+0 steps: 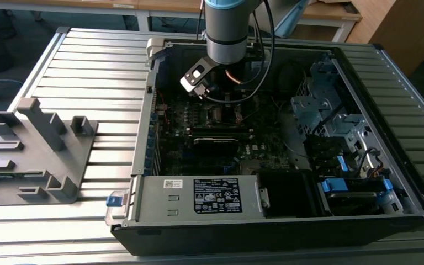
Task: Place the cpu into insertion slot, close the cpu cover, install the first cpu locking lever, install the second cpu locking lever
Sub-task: 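Place the cpu into insertion slot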
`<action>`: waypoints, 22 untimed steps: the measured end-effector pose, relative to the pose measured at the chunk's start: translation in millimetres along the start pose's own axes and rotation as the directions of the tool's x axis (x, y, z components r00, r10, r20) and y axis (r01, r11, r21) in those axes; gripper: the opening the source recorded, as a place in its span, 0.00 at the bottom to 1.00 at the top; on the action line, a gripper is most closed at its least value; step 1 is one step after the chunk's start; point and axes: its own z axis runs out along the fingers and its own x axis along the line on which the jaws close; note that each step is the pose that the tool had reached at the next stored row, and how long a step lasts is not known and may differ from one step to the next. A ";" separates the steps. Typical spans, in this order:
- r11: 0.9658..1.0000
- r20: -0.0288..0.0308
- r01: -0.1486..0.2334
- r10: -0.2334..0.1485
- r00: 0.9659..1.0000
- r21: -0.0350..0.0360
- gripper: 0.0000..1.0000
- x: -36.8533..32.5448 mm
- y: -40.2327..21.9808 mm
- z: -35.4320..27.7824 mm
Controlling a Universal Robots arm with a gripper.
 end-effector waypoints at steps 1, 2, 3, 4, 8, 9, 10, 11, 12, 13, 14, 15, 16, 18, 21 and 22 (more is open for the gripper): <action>1.000 0.000 0.000 0.000 1.000 0.000 0.54 0.0 0.0 0.0; 1.000 0.000 0.000 0.000 1.000 0.000 0.54 0.0 0.0 0.0; 1.000 0.000 0.000 0.000 1.000 0.000 0.54 0.0 0.0 0.0; 1.000 0.000 0.000 0.000 1.000 0.000 0.54 0.0 0.0 0.0; 1.000 0.000 0.000 0.000 1.000 0.000 0.54 0.0 0.0 0.1; 1.000 0.000 0.000 0.000 1.000 0.000 0.54 0.0 0.0 0.1; 1.000 0.000 0.000 0.000 1.000 0.000 0.54 0.0 0.0 0.1; 1.000 0.000 0.000 0.000 1.000 0.000 0.54 0.0 0.0 0.1; 1.000 0.000 0.000 0.000 1.000 0.000 0.54 0.0 0.0 0.1; 1.000 0.000 0.000 0.000 1.000 0.000 0.54 0.0 0.0 0.1; 1.000 0.000 0.000 0.000 1.000 -0.001 0.54 0.1 0.1 0.3; 1.000 -0.001 0.000 0.000 1.000 -0.001 0.55 0.2 0.1 0.5; 1.000 -0.001 0.000 0.000 1.000 -0.001 0.55 0.2 0.1 0.5; 1.000 0.000 0.000 0.000 1.000 0.000 0.61 0.0 0.0 0.2; 1.000 0.000 0.000 0.000 1.000 0.000 0.61 0.0 0.0 0.1; 1.000 0.000 0.000 0.000 1.000 0.000 0.61 0.0 0.0 -0.4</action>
